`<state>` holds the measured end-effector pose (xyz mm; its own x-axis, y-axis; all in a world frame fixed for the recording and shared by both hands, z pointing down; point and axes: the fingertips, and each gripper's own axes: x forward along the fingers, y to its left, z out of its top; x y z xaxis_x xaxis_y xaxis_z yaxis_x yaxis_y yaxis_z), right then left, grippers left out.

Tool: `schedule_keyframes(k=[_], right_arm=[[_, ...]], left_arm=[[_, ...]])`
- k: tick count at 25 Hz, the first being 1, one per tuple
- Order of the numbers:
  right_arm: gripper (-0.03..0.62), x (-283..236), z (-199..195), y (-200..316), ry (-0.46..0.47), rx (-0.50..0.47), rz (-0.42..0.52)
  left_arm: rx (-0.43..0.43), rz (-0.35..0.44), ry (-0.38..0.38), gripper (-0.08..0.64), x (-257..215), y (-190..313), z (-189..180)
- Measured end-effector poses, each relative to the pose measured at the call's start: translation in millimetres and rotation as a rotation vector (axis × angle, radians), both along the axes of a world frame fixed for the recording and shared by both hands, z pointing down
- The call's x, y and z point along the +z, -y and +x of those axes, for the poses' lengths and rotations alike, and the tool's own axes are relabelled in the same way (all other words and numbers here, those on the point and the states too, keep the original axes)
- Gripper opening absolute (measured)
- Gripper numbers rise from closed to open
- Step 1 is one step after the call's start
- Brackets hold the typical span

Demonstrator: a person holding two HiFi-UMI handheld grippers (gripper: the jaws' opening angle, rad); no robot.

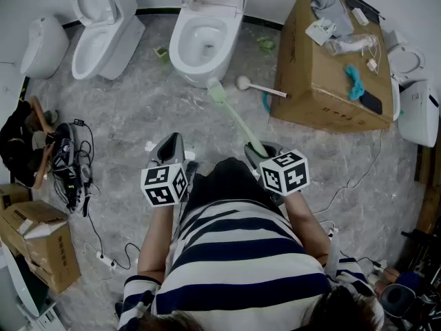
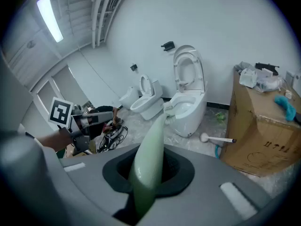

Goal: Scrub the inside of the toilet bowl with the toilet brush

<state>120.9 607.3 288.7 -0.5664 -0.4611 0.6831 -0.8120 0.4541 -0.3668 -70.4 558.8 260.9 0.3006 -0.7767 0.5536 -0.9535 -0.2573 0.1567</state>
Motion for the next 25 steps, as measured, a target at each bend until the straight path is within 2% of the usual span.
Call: schedule_keyframes(k=[11,25], right_arm=[[0.040,-2.3,3.8,-5.9,0.025,0.018,-0.008],[0.041,5.3,30.9,-3.0,0.032,-0.035,-0.009]], left_arm=[[-0.027,-0.013,0.006,0.000,-4.2,-7.4,-2.9],[-0.046,-0.021,0.040,0.000,-1.7,-9.9,24.6]])
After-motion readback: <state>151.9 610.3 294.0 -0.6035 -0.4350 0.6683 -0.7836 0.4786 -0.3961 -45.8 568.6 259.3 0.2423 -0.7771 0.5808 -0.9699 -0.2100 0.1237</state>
